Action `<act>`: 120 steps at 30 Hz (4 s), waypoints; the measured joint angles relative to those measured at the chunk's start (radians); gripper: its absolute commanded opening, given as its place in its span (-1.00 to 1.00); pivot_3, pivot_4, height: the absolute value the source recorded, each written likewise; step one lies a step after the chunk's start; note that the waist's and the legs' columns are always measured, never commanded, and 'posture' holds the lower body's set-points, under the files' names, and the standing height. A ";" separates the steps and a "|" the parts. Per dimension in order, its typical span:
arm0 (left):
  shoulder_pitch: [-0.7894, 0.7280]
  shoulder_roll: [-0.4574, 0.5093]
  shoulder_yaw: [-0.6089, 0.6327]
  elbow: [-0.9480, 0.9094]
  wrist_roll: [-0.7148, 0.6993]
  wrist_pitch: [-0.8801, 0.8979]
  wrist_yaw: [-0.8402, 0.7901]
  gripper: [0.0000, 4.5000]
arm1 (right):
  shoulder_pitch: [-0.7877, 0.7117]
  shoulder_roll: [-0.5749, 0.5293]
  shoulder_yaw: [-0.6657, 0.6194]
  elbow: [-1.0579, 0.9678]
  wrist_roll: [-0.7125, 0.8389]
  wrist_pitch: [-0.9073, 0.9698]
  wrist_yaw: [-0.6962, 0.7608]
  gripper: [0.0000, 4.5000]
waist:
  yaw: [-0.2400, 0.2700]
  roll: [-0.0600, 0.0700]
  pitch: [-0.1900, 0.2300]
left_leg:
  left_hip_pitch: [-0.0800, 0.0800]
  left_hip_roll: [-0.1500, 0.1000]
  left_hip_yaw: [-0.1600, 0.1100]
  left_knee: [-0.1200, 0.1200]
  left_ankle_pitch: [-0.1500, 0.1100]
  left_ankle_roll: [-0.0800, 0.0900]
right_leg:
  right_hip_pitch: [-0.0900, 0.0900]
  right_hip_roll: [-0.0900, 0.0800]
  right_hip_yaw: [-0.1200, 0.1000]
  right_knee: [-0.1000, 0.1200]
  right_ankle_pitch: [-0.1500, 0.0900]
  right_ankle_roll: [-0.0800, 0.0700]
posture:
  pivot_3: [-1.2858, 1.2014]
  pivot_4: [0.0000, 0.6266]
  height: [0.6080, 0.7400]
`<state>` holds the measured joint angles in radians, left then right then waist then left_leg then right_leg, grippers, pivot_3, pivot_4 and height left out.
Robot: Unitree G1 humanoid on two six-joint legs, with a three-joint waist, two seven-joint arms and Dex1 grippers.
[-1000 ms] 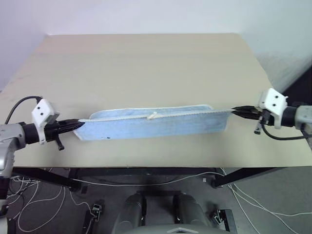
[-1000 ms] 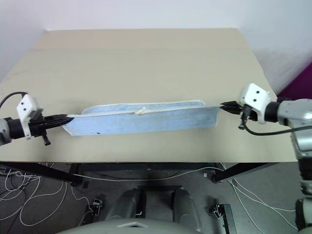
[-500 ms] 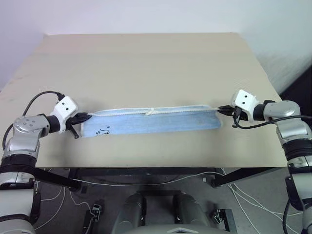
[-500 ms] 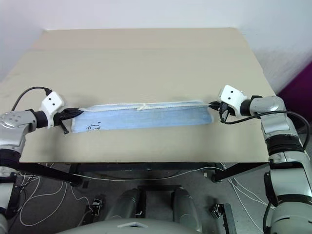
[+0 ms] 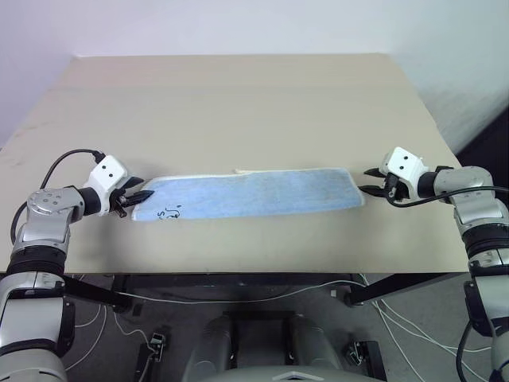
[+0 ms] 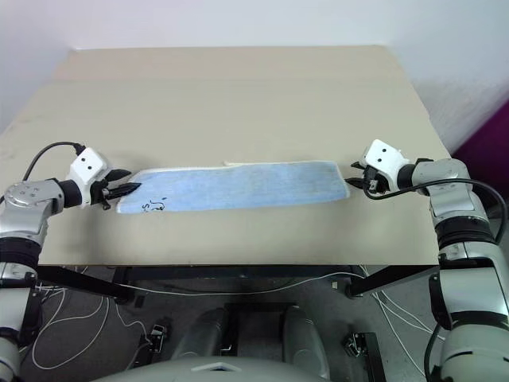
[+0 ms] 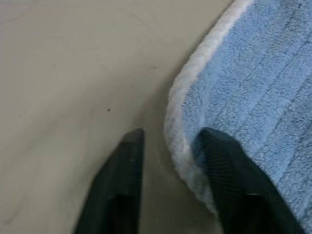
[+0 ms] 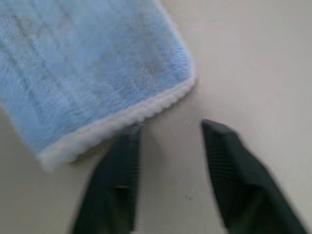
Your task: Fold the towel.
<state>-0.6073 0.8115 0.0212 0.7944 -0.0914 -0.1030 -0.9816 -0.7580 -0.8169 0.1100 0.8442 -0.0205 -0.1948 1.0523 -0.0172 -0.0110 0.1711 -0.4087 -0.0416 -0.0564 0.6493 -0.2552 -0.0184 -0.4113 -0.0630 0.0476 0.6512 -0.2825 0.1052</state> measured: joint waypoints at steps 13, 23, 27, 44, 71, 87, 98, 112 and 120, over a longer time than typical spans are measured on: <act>0.032 0.008 0.176 -0.014 -0.074 0.006 0.169 0.99 | 0.248 0.002 -0.270 -0.442 0.206 0.340 -0.175 0.99 | 0.006 0.000 -0.001 | -0.001 0.000 -0.001 0.000 0.000 0.000 | 0.000 -0.001 0.000 0.000 0.000 0.000 | 0.03 -0.52 1.00; 0.273 -0.024 0.197 -0.398 -0.222 0.108 0.019 0.99 | 0.519 0.278 -0.691 -0.986 0.835 1.306 -0.551 0.99 | 0.005 0.000 -0.001 | -0.001 0.001 -0.002 -0.001 0.000 0.000 | 0.000 -0.004 0.002 0.000 0.000 0.000 | 0.03 -0.52 1.00; 0.327 -0.033 0.176 -0.509 -0.254 0.158 -0.053 0.99 | 0.554 0.434 -0.802 -1.081 1.007 1.483 -0.761 0.99 | 0.004 -0.001 -0.002 | -0.001 0.001 -0.002 -0.001 0.000 0.000 | 0.000 -0.004 0.002 0.000 0.000 0.000 | 0.03 -0.52 1.00; 0.430 -0.092 0.093 -0.745 -0.293 0.270 -0.118 0.99 | 0.450 0.688 -0.858 -0.969 1.401 1.388 -1.400 0.99 | -0.025 -0.001 -0.004 | 0.002 0.002 -0.002 -0.002 0.000 0.000 | 0.002 -0.001 0.002 0.000 0.000 0.000 | 0.03 -0.52 1.00; 0.446 -0.117 0.070 -0.768 -0.286 0.256 -0.087 1.00 | 0.453 0.639 -0.706 -0.873 1.480 1.163 -1.455 -0.97 | -0.026 -0.004 -0.006 | 0.003 0.003 -0.002 -0.003 0.000 0.000 | 0.003 -0.001 0.002 -0.001 0.000 0.000 | 0.03 -0.52 1.00; 0.442 -0.149 0.038 -0.741 -0.252 0.219 -0.084 1.00 | 0.515 0.197 -0.718 -0.821 1.371 1.146 -1.263 -0.97 | -0.004 0.000 -0.005 | 0.002 0.002 0.000 -0.002 -0.001 0.002 | 0.003 -0.001 0.002 -0.003 0.000 0.000 | 0.03 -0.52 1.00; 0.437 -0.170 0.029 -0.731 -0.244 0.209 -0.075 1.00 | 0.324 0.071 -0.158 -1.099 0.958 1.133 -0.834 -0.97 | 0.004 0.000 -0.004 | 0.001 0.002 -0.001 -0.001 -0.001 0.002 | 0.002 -0.002 0.001 -0.004 0.000 0.000 | 0.03 -0.52 1.00; 0.486 -0.186 0.031 -0.771 -0.245 0.210 -0.026 1.00 | 0.308 0.204 0.099 -1.073 0.650 1.081 -0.625 -0.97 | 0.004 0.000 -0.004 | 0.000 0.001 -0.002 -0.002 -0.001 0.001 | 0.002 -0.003 0.001 -0.004 0.000 0.000 | 0.03 -0.52 1.00; 0.481 -0.188 0.030 -0.774 -0.247 0.214 -0.019 1.00 | 0.329 0.257 0.084 -1.079 0.619 1.093 -0.597 -0.42 | 0.005 0.000 -0.004 | 0.000 0.001 -0.002 -0.002 -0.001 0.001 | 0.002 -0.004 0.001 -0.004 0.000 0.000 | 0.03 -0.52 1.00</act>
<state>-0.1261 0.6235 0.0514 0.0208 -0.3386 0.1110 -1.0006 -0.4290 -0.5599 0.1940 -0.2350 0.5985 0.8981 0.4555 -0.0125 -0.0112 0.1670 -0.4086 -0.0405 -0.0588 0.6474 -0.2562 -0.0172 -0.4098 -0.0667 0.0489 0.6471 -0.2826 0.1049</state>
